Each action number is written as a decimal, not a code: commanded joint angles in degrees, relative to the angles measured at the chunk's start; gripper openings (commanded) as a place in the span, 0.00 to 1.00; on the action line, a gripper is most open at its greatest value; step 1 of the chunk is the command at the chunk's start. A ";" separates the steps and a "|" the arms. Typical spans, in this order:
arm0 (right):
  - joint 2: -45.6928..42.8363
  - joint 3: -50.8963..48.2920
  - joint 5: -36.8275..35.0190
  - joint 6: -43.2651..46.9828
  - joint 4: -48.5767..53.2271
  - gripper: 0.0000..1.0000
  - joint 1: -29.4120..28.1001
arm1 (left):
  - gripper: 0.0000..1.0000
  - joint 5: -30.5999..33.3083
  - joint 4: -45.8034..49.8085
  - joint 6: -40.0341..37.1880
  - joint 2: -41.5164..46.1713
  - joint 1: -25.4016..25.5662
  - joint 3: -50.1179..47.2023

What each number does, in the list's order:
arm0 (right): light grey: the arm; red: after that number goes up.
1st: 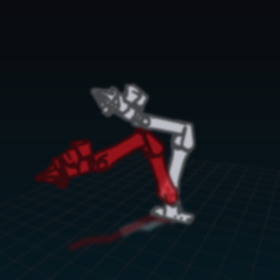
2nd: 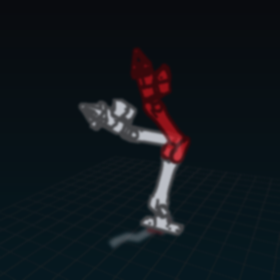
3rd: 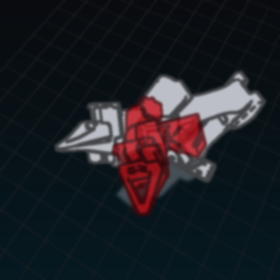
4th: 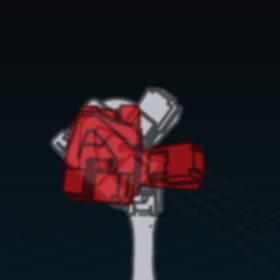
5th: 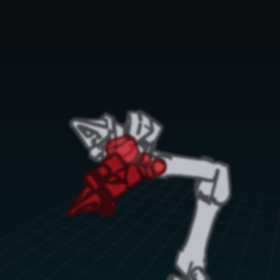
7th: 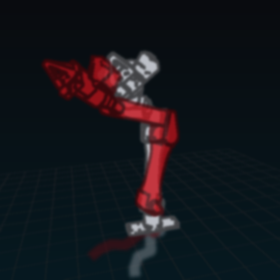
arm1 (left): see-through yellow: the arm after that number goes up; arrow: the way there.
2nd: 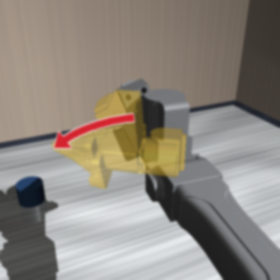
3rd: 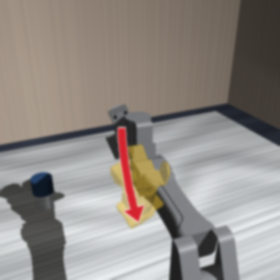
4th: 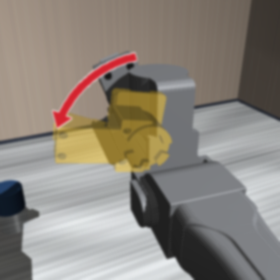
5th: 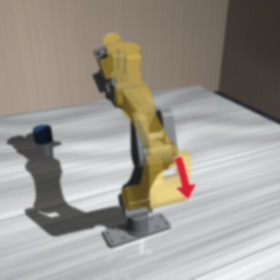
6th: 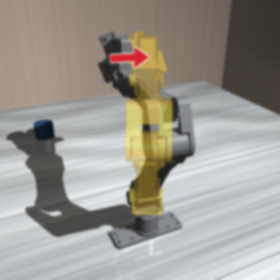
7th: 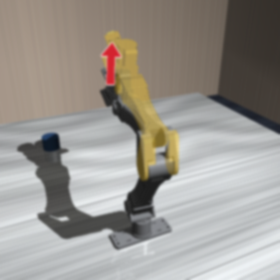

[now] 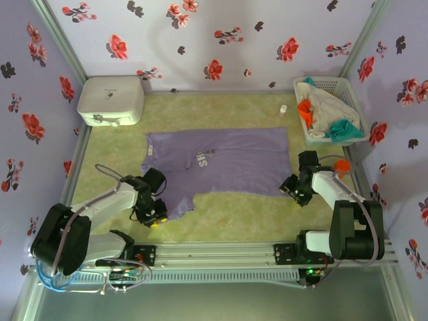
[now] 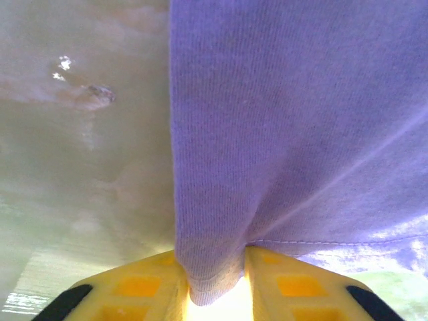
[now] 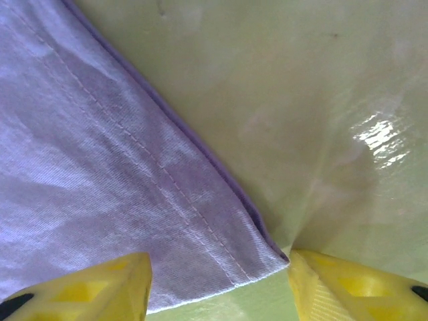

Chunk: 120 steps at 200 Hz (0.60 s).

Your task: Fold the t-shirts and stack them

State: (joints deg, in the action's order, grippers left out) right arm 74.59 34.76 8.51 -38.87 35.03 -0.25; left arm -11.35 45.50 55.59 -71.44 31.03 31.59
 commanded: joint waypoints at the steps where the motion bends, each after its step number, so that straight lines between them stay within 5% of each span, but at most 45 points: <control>1: 1.52 -1.12 -0.08 -1.21 -2.59 0.54 0.25 | 0.23 0.83 -8.29 0.33 -2.50 0.96 -1.36; 83: 1.87 0.82 -1.22 -0.96 -3.85 0.27 0.25 | 0.00 2.48 -3.48 -1.23 -0.75 0.97 2.78; 120: 2.58 2.18 -1.63 0.02 -3.47 0.17 0.25 | 0.00 2.81 -0.82 -2.55 -0.55 0.94 5.03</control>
State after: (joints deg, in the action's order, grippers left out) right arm 75.79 35.53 5.28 -39.44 37.60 0.19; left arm -10.31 43.90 54.68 -71.94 31.62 34.46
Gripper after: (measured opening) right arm 0.174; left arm 0.050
